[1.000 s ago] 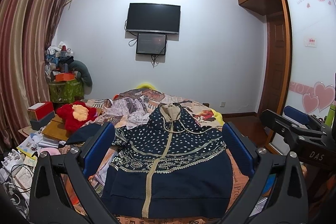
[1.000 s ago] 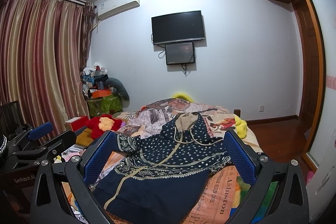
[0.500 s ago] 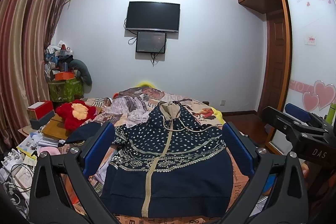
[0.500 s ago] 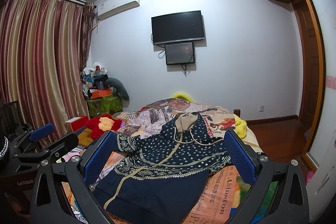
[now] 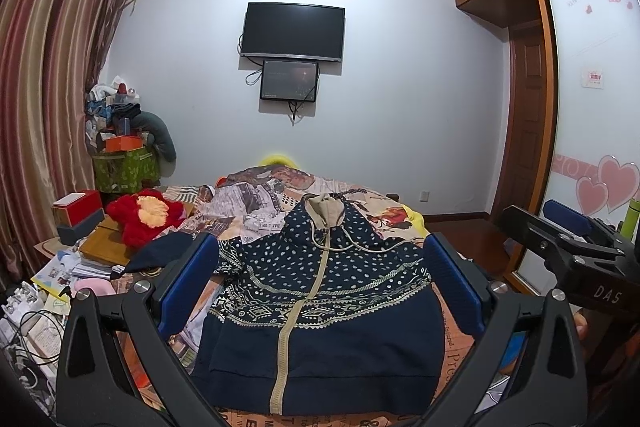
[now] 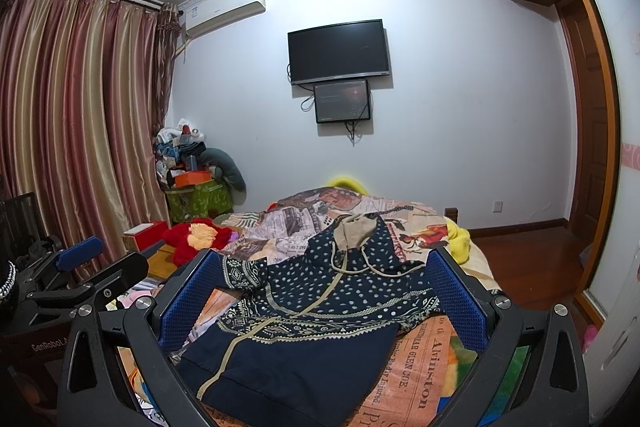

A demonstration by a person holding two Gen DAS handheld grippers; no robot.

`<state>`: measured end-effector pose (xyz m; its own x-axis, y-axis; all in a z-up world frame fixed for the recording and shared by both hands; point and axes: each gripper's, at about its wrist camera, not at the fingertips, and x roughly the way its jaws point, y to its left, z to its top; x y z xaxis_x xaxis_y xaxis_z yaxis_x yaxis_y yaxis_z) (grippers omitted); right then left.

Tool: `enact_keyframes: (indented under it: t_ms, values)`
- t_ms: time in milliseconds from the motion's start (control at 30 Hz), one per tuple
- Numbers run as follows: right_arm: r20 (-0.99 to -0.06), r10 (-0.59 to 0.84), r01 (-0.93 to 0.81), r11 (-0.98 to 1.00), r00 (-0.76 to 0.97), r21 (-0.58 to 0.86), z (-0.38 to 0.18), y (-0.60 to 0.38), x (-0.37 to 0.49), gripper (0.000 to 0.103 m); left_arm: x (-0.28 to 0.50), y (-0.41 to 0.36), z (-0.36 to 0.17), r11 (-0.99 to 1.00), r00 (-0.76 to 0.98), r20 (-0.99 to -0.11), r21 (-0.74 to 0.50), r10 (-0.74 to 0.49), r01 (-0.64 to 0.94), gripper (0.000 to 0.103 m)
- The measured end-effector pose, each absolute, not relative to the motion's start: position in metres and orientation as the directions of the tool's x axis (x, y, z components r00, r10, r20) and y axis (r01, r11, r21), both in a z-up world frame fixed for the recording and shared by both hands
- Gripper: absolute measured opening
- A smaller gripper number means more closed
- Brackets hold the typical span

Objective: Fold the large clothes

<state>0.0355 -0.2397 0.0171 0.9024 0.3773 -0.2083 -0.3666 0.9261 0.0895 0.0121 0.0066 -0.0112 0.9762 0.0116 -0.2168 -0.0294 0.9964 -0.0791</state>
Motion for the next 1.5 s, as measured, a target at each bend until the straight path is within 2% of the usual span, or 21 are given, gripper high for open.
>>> enact_keyframes:
  t_ms: [533, 833, 1000, 1200, 1500]
  values:
    - [-0.220, 0.378, -0.368, 0.926, 0.899, 0.088, 0.018, -0.237, 0.038, 0.103, 0.017, 0.014, -0.013, 0.995, 0.977, -0.211, -0.079, 0.040, -0.058, 0.103]
    - [-0.232, 0.373, -0.376, 0.926, 0.898, 0.035, 0.016, -0.217, 0.069, 0.103, 0.054, 0.046, -0.022, 0.990, 0.962, -0.255, -0.080, 0.096, -0.120, 0.103]
    - [-0.276, 0.379, -0.396, 0.918, 0.883, -0.005, 0.009, -0.196, 0.108, 0.103, 0.090, 0.083, -0.032, 0.978, 0.940, -0.307, -0.099, 0.146, -0.184, 0.103]
    - [-0.342, 0.387, -0.422, 0.906, 0.856, -0.031, -0.005, -0.163, 0.170, 0.103, 0.146, 0.133, -0.056, 0.955, 0.889, -0.382, -0.043, 0.255, -0.292, 0.103]
    - [-0.510, 0.380, -0.468, 0.882, 0.772, -0.052, -0.055, -0.101, 0.279, 0.103, 0.225, 0.223, -0.120, 0.909, 0.785, -0.569, -0.147, 0.245, -0.390, 0.103]
